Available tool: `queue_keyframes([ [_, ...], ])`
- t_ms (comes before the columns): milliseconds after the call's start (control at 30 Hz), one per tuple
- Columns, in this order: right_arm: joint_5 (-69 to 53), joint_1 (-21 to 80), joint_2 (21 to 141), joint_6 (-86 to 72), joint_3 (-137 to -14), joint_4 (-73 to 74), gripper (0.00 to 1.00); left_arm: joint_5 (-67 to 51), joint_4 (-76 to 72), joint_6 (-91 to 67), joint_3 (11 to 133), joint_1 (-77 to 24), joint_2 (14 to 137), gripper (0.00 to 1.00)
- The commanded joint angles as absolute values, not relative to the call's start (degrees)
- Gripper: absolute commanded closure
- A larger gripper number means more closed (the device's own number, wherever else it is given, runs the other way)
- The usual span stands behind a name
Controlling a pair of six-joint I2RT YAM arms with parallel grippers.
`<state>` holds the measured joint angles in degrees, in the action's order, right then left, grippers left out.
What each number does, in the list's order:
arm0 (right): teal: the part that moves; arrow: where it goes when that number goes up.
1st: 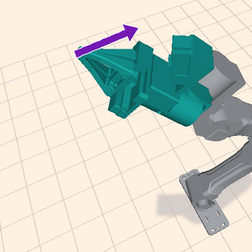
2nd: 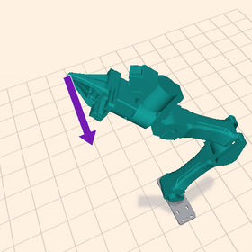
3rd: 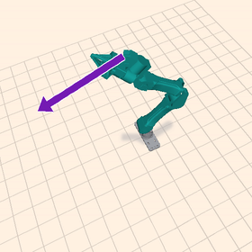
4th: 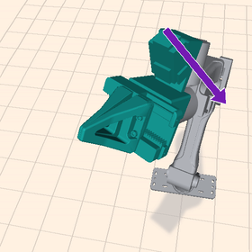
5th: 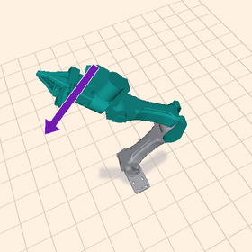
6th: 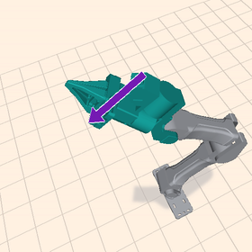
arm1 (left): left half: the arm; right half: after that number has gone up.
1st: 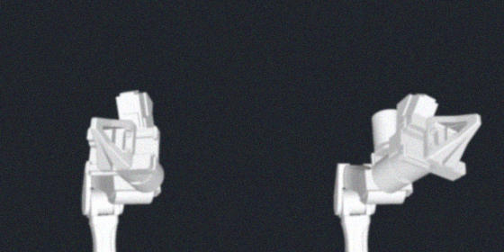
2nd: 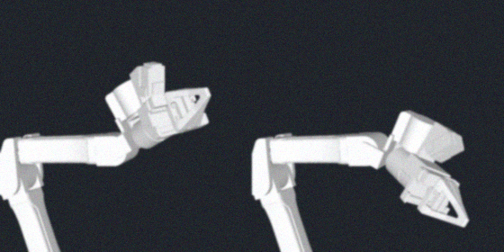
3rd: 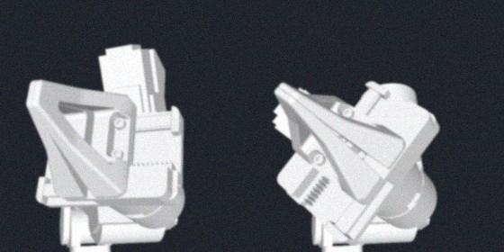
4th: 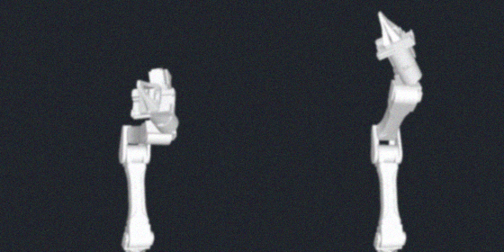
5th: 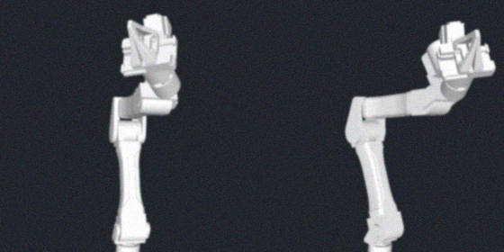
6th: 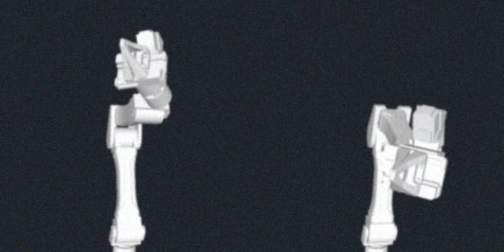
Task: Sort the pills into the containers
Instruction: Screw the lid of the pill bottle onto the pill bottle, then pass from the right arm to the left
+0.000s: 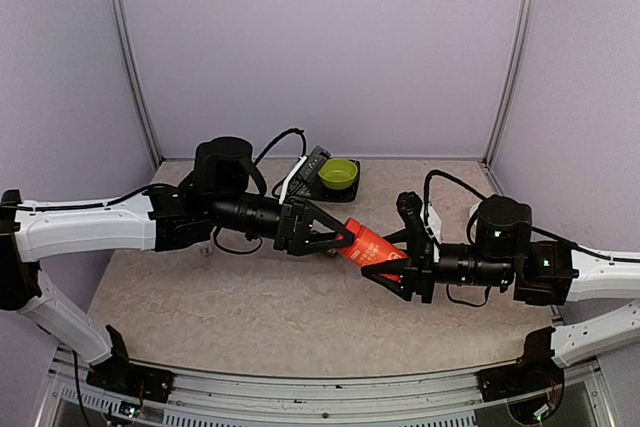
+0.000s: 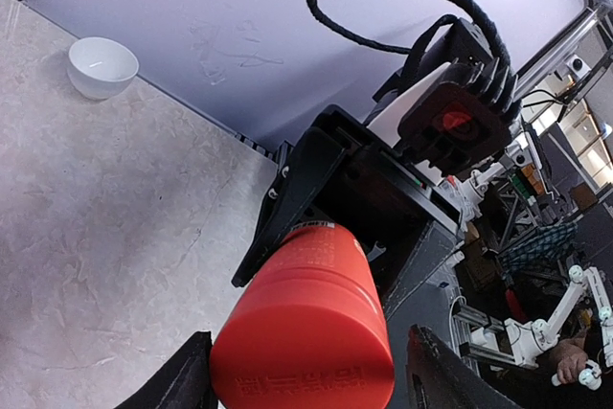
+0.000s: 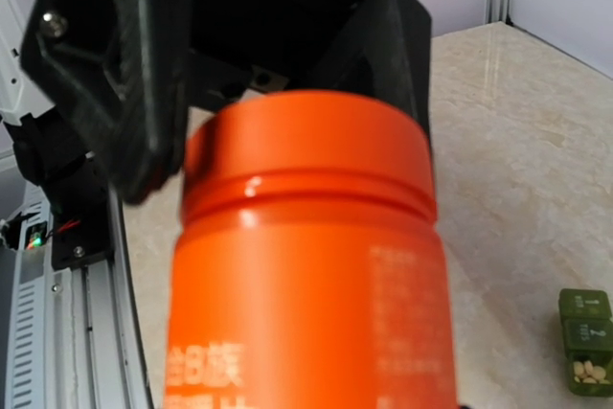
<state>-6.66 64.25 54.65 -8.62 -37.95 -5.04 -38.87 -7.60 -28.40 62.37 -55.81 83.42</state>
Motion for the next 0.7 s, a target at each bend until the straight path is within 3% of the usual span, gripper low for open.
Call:
queue_keyframes([
  [0,-6.56,63.90,54.24,-8.34,-38.50,-6.83,0.85,-39.91,-8.00,-28.14,64.07,-56.07,84.11,0.36],
  [467,-5.96,63.84,53.97,-7.82,-37.93,-6.73,0.82,-39.95,-8.61,-28.13,64.22,-56.13,84.84,0.52],
  [600,-5.54,63.81,53.71,-7.61,-37.47,-6.77,0.77,-39.85,-9.25,-28.54,63.97,-55.99,84.56,0.53],
  [667,-5.10,63.83,53.60,-7.48,-37.29,-6.79,0.65,-39.67,-9.36,-28.73,63.91,-55.83,84.52,0.54],
])
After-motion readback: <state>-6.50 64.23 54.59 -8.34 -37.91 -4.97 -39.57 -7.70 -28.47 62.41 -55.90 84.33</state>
